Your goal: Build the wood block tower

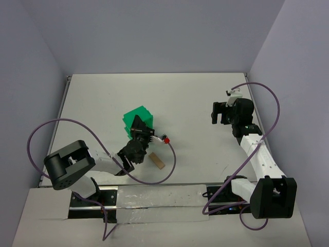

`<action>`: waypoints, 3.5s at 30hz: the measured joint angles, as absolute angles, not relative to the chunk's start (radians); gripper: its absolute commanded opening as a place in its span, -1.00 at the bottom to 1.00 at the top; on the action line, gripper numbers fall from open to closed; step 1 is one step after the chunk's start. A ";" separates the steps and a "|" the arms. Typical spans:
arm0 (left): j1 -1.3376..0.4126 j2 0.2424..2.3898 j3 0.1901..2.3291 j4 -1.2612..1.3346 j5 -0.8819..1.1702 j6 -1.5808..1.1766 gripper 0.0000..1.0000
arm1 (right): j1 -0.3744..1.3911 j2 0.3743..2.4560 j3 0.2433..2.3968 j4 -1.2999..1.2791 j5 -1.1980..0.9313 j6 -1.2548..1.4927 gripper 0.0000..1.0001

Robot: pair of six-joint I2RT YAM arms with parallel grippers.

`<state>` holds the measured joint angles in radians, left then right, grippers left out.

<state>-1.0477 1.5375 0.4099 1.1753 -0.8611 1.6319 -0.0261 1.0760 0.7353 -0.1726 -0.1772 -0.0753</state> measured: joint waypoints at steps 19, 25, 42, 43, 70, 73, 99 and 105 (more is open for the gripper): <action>-1.051 1.543 0.446 1.143 -0.852 1.617 -1.00 | -0.026 1.076 0.735 -0.173 -0.177 -0.075 0.99; -1.039 1.548 0.447 1.141 -0.852 1.613 -1.00 | -0.026 1.076 0.735 -0.173 -0.177 -0.075 0.99; -0.830 1.527 0.824 0.698 -0.845 1.313 -0.99 | -0.026 1.082 0.746 -0.180 -0.177 -0.075 0.99; -0.805 1.522 0.905 0.597 -0.838 1.241 -1.00 | -0.026 1.082 0.746 -0.180 -0.177 -0.075 0.99; -0.235 2.301 2.149 -0.487 0.114 -0.262 -1.00 | -0.027 1.183 0.752 -0.183 -0.163 -0.076 0.99; -0.227 2.318 2.140 -0.467 0.131 -0.300 -1.00 | -0.027 1.194 0.753 -0.183 -0.162 -0.075 0.99; -0.281 2.564 2.289 -0.287 -0.076 -0.342 -0.91 | -0.027 1.233 0.767 -0.188 -0.158 -0.075 0.99; -0.280 2.602 2.312 -0.267 -0.095 -0.333 -0.79 | -0.027 1.234 0.767 -0.188 -0.158 -0.075 0.99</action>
